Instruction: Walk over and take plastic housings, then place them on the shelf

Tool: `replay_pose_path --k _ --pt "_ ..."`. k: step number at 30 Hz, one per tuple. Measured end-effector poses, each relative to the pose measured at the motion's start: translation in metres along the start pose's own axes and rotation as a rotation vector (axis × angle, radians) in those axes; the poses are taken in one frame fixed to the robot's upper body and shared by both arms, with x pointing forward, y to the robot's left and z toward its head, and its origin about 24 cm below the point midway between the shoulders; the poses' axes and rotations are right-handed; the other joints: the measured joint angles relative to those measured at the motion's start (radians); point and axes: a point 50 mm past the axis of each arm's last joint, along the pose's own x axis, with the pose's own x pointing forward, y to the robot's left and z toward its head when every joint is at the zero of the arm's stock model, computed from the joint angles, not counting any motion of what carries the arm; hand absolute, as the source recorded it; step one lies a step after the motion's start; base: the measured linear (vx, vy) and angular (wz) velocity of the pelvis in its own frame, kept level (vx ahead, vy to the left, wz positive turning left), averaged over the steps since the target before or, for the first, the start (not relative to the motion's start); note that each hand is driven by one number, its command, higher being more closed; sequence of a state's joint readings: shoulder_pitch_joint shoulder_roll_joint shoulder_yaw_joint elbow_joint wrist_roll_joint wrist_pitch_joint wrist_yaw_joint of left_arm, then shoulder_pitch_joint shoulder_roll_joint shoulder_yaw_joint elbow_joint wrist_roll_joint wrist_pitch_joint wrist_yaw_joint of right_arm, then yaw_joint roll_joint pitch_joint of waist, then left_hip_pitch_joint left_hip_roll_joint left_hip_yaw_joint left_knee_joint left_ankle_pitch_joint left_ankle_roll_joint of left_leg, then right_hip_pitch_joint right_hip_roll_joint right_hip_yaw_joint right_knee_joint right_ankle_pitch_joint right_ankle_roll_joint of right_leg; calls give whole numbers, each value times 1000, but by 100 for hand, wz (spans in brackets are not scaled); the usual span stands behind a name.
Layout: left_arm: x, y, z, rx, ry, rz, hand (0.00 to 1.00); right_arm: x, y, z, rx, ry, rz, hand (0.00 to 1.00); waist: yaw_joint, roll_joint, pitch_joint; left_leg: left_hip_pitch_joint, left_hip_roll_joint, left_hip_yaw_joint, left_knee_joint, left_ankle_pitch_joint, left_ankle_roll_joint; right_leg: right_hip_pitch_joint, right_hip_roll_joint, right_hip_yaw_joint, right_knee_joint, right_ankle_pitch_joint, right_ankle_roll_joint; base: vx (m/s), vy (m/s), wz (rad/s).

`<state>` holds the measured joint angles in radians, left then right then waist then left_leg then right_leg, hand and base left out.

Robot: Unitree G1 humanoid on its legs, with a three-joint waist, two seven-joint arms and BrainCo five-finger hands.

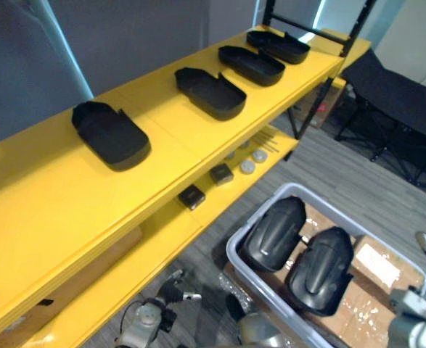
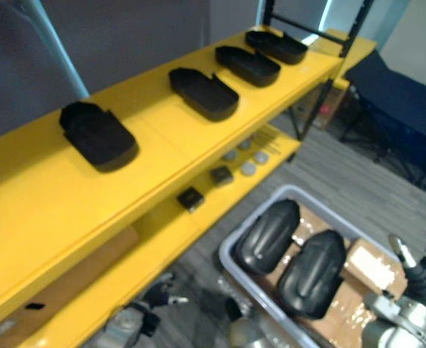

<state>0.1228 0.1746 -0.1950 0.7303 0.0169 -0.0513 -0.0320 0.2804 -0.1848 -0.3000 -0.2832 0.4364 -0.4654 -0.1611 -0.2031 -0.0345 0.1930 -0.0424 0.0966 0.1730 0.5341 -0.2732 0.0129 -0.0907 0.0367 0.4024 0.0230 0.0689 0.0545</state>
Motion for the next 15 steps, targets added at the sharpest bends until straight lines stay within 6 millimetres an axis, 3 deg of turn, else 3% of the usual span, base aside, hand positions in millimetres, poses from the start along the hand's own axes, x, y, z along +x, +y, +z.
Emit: replay_pose_path --k 2,3,4,5,6,8,9,10,12,15 --pt "-8 -2 -16 -74 40 41 0 9 14 -5 26 0 84 0 28 12 2 -29 -14 -94 94 8 14 -18 12 -4 21 -25 -41 -122 106 -130" --pt "-12 -4 -25 -110 67 60 0 15 24 -6 43 -7 136 0 63 49 9 -33 -5 -140 97 9 20 -28 19 -44 29 -52 -82 -137 135 -147" --pt "-14 -4 -29 -154 77 80 0 20 37 -5 78 -26 175 0 86 72 19 -32 12 -128 71 -11 18 -110 32 -136 217 -56 -65 -68 88 -93" --pt "-15 3 -30 -152 75 105 0 21 42 -4 91 -36 185 0 82 62 22 -29 3 -131 51 -29 0 -125 15 -168 267 -66 -61 -8 17 -15" --pt "-11 10 -23 -149 54 126 0 28 48 0 106 -66 200 0 87 61 45 -30 -11 -147 22 -69 -26 -121 -4 -197 211 -75 7 -89 17 27" --pt "-9 12 -17 -156 15 137 0 37 63 2 146 -92 210 0 94 84 80 -53 -10 -181 -47 -90 -34 -146 -2 -208 137 -15 2 -174 39 16" --pt "-8 12 -14 -163 -5 141 0 41 71 4 169 -109 219 0 109 86 108 -54 -14 -188 -108 -101 -57 -158 -7 -209 109 19 7 -193 11 6" --pt "-7 16 -10 -210 -33 161 0 43 78 5 185 -112 228 0 124 74 144 -65 -29 -191 -112 -89 -55 -159 -21 -209 86 42 12 -181 0 6" --pt "-7 20 -6 -257 -74 199 0 45 88 5 207 -112 256 0 145 66 169 -90 -39 -194 -104 -85 -49 -173 -38 -211 80 57 16 -160 29 9" --pt "-4 24 8 -263 -145 236 0 54 106 14 229 -171 297 0 147 66 216 -136 -55 -228 -74 -78 -46 -201 -59 -236 97 59 20 -89 34 27"
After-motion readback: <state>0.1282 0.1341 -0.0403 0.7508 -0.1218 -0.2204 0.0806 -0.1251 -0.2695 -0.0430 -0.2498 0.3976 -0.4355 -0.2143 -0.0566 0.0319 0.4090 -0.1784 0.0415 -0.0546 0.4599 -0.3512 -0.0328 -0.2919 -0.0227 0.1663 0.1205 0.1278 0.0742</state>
